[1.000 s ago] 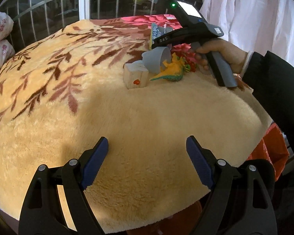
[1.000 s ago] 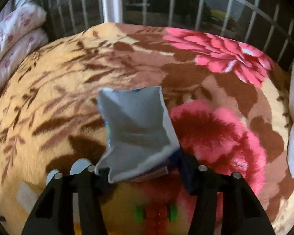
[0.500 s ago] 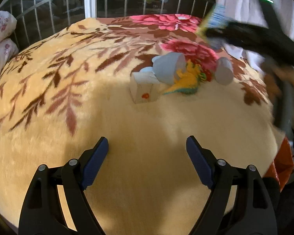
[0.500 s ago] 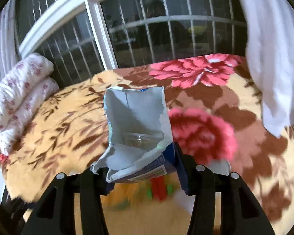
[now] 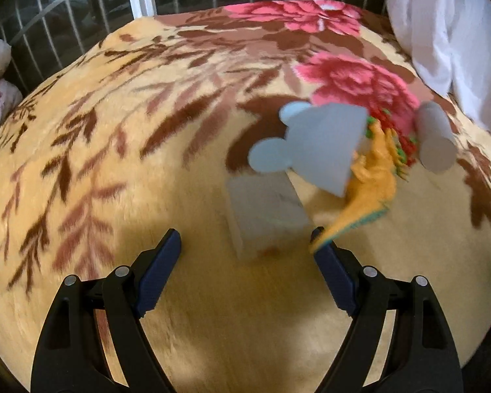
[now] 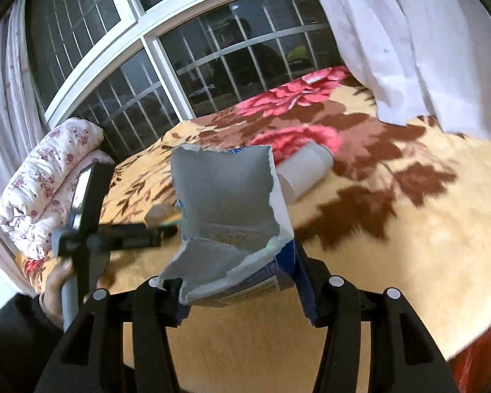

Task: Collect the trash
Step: 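Grasp the white-blue carton with the right gripper while the left grasps the wooden block, then lower the carton and wooden block into the orange bucket and release both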

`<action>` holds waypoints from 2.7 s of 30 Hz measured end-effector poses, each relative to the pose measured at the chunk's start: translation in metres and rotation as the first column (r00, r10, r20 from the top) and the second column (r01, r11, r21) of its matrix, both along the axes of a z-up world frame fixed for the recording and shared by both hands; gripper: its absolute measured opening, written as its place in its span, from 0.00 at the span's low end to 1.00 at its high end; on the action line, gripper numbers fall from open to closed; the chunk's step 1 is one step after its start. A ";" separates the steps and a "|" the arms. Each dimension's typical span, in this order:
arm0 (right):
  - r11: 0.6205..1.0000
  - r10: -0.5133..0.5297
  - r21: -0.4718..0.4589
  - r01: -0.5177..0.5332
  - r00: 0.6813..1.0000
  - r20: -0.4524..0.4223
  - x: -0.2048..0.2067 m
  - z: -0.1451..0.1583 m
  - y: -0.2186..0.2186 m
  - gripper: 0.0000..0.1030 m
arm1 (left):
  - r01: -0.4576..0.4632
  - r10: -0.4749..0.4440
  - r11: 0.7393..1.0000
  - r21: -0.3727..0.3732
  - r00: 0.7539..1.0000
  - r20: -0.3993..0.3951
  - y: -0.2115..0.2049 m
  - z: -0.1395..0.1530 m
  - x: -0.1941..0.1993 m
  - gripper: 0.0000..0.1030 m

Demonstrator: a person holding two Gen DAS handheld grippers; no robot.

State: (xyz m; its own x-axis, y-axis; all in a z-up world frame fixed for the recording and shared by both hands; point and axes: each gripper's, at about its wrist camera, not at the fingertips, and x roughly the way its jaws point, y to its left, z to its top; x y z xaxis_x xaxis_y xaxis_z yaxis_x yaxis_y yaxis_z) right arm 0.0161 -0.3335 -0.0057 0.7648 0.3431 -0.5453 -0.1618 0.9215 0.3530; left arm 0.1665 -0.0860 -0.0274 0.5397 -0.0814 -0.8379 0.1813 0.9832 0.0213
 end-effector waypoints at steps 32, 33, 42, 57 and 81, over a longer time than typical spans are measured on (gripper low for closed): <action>0.990 0.141 -0.025 -0.142 0.989 -0.037 -0.086 -0.009 0.071 0.50 | 0.020 -0.010 0.998 -0.066 0.990 0.141 0.040 0.031 -0.160 0.36; 0.989 0.143 -0.030 -0.144 0.989 -0.042 -0.091 -0.010 0.073 0.50 | 0.022 -0.012 0.997 -0.074 0.990 0.139 0.041 0.031 -0.170 0.36; 0.977 0.186 -0.089 -0.196 0.976 -0.113 -0.143 -0.036 0.095 0.50 | 0.091 -0.083 0.991 -0.098 0.993 0.085 0.042 0.006 -0.247 0.36; 0.946 0.215 -0.152 -0.288 0.902 -0.373 -0.150 -0.116 0.116 0.51 | 0.141 -0.150 0.988 -0.058 0.966 -0.212 0.038 -0.111 -0.277 0.36; 0.911 0.220 -0.158 -0.381 0.774 -0.594 -0.118 -0.198 0.138 0.61 | 0.087 -0.094 0.996 -0.036 0.894 -0.439 0.040 -0.183 -0.240 0.61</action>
